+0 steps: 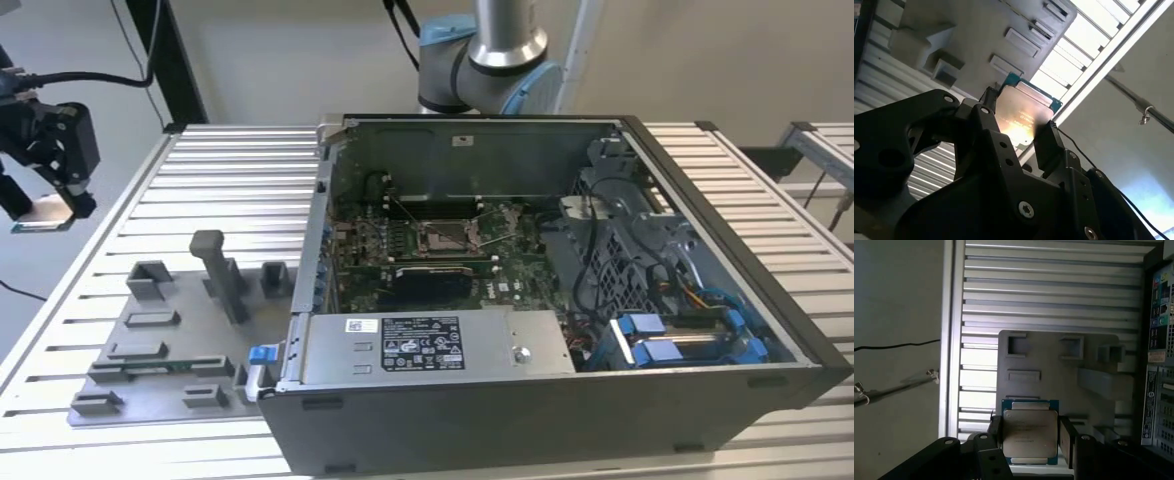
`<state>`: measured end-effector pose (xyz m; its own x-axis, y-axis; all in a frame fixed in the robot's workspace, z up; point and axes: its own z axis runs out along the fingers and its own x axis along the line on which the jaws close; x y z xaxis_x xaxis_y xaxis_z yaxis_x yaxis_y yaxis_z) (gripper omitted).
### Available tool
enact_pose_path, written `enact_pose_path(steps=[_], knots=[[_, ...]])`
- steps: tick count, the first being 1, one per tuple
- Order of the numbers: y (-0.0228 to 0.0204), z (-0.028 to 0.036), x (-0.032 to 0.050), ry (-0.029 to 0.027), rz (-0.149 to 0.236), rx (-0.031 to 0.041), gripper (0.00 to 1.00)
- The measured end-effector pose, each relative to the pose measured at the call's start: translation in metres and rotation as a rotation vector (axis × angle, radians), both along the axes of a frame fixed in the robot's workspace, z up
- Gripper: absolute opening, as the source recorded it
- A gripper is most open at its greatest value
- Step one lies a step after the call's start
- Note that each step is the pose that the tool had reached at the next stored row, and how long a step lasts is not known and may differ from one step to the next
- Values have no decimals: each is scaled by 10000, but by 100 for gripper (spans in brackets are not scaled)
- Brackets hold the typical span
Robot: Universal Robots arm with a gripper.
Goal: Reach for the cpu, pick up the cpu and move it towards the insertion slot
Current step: 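Pick up the cpu and move it towards the insertion slot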
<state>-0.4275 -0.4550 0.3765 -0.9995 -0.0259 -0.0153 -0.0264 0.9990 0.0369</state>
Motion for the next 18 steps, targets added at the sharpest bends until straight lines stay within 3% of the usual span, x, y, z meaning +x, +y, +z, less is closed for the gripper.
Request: enact_pose_path(steps=[2, 10, 18], knots=[[0, 35, 0, -3, 0, 2, 0], [0, 46, 9, -1, 2, 1, 0], [0, 44, 186, -3, 1, 2, 0]])
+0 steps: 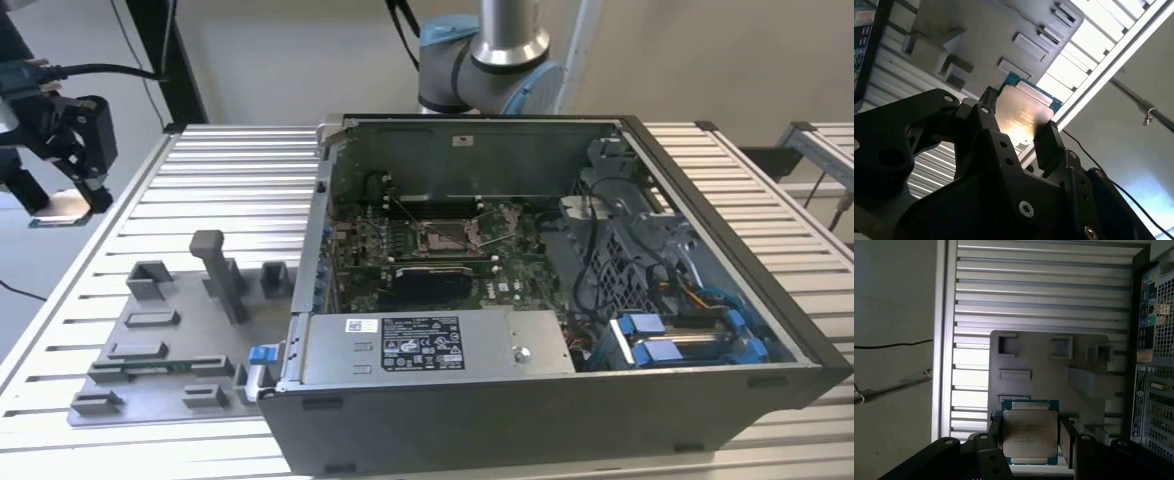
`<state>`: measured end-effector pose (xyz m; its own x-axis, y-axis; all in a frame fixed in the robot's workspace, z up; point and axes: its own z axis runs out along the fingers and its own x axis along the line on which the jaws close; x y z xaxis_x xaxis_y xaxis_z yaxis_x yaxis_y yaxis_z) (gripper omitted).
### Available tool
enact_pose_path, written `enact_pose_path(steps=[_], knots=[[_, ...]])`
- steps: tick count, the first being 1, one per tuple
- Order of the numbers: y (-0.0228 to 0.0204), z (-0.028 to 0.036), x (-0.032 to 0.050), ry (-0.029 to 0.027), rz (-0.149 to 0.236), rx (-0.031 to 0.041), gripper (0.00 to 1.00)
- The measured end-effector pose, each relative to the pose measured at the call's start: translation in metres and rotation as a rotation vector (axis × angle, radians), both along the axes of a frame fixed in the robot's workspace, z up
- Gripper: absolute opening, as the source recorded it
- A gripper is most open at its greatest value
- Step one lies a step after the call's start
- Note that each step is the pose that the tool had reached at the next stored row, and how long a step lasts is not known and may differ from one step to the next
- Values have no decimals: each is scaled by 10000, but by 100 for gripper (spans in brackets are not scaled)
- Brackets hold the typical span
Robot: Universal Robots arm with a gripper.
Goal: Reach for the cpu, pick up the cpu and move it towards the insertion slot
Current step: 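Pick up the cpu and move it towards the insertion slot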
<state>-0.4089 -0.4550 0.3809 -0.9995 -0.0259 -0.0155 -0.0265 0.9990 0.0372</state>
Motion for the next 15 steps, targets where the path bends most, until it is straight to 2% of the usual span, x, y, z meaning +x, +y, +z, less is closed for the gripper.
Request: enact_pose_path(steps=[11, 15], knots=[[0, 0, 383, 3, 0, 0, 0], [0, 0, 470, 3, -1, 0, 0]])
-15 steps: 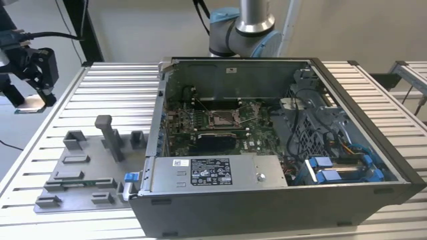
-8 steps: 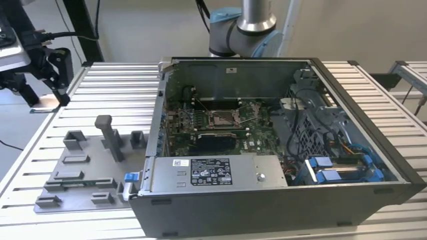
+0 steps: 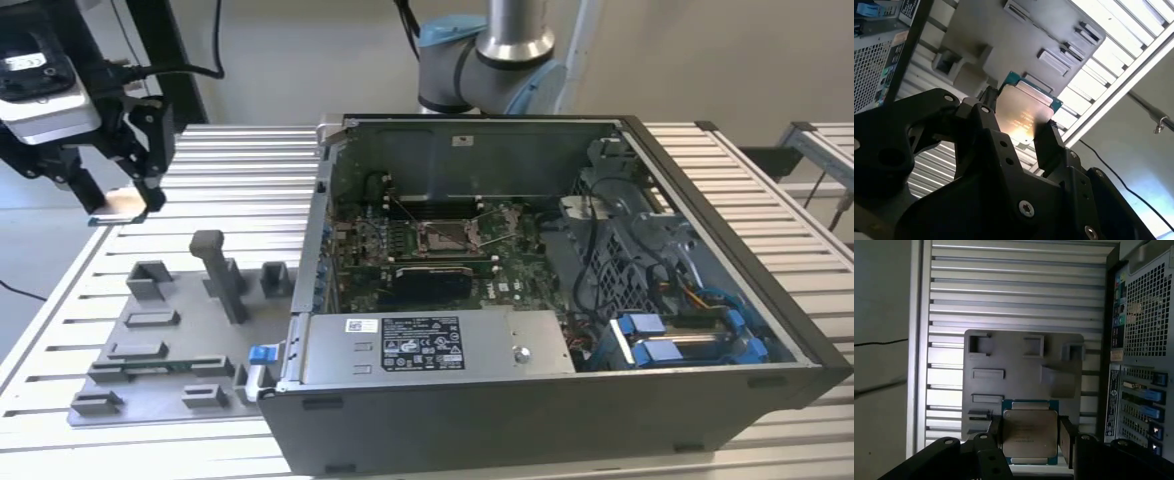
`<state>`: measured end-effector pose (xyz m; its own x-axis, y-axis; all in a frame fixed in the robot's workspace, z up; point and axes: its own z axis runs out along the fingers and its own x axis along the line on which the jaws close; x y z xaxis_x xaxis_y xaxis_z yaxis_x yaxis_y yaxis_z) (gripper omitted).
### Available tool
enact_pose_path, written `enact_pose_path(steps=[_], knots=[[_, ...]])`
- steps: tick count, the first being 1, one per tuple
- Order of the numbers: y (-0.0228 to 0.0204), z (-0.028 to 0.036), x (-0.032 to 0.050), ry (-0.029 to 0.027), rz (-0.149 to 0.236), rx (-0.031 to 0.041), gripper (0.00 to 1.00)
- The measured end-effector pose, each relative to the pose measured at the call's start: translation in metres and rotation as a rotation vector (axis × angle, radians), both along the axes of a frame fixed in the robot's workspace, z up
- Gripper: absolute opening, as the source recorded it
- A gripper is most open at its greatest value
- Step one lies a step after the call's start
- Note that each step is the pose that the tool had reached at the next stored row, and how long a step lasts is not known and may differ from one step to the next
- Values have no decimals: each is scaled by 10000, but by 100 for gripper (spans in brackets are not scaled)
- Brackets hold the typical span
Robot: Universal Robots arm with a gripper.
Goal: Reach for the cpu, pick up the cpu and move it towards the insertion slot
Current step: 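Pick up the cpu and move it towards the insertion slot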
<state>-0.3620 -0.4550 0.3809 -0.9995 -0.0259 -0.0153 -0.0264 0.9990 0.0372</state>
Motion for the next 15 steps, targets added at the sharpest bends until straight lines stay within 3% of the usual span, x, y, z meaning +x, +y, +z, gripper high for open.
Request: enact_pose_path(steps=[15], knots=[[0, 0, 455, 2, 0, 0, 0]])
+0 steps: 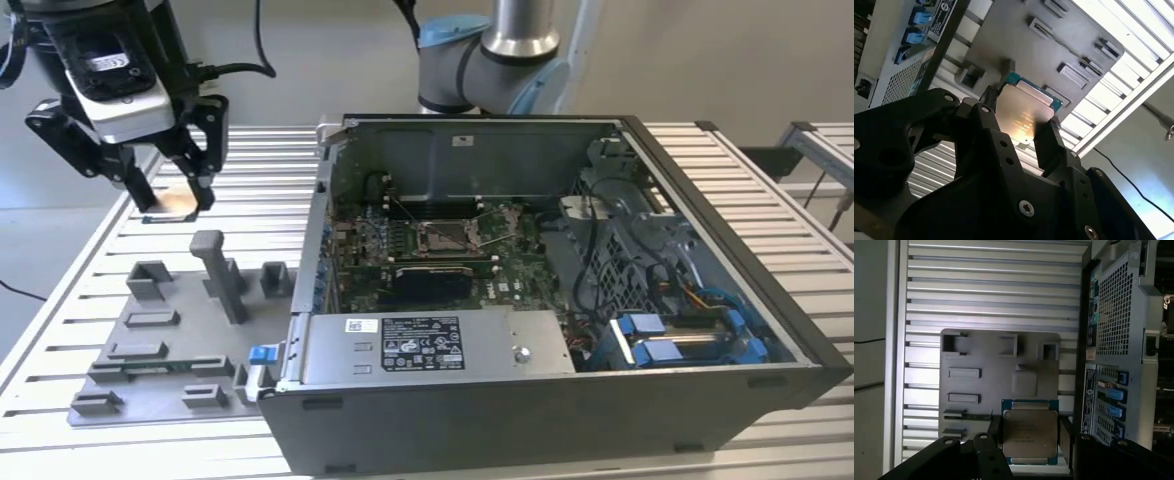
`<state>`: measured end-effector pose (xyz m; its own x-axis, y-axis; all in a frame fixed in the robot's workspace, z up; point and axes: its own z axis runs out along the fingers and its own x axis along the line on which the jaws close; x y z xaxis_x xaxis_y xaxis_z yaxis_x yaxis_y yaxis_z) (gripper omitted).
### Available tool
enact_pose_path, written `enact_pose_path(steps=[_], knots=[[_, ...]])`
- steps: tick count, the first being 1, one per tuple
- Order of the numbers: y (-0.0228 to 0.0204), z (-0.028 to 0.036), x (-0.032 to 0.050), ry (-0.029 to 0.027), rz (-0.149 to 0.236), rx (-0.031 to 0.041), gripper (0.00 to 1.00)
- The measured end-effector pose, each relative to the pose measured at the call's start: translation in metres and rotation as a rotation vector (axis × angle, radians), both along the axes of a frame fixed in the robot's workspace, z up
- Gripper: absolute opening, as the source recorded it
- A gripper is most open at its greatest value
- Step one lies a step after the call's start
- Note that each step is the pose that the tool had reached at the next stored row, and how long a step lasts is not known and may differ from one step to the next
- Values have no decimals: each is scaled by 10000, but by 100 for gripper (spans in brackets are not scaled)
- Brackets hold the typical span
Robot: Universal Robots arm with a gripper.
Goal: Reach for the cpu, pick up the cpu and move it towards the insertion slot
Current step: 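Pick up the cpu and move it towards the insertion slot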
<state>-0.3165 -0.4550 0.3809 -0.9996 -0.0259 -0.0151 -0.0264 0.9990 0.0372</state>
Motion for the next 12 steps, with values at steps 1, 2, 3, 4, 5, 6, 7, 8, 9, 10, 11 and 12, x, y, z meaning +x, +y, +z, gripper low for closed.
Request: enact_pose_path(steps=[1, 2, 3, 4, 5, 6, 7, 8, 9, 10, 11, 12], knots=[[0, 0, 37, 0, 0, 0, 0], [0, 0, 73, 0, 0, 0, 0], [0, 0, 113, 0, 1, 0, 0], [0, 0, 154, 0, 1, 0, 0], [0, 0, 195, 0, 0, 0, 0], [0, 0, 235, 0, 0, 0, 0], [0, 0, 274, 0, 0, 0, 0], [0, 0, 314, 0, 1, 0, 0], [0, 0, 357, 0, 2, 0, 0], [0, 0, 398, 0, 1, 0, 0], [0, 0, 442, 0, 0, 0, 0], [0, 0, 489, 0, 0, -1, 0]])
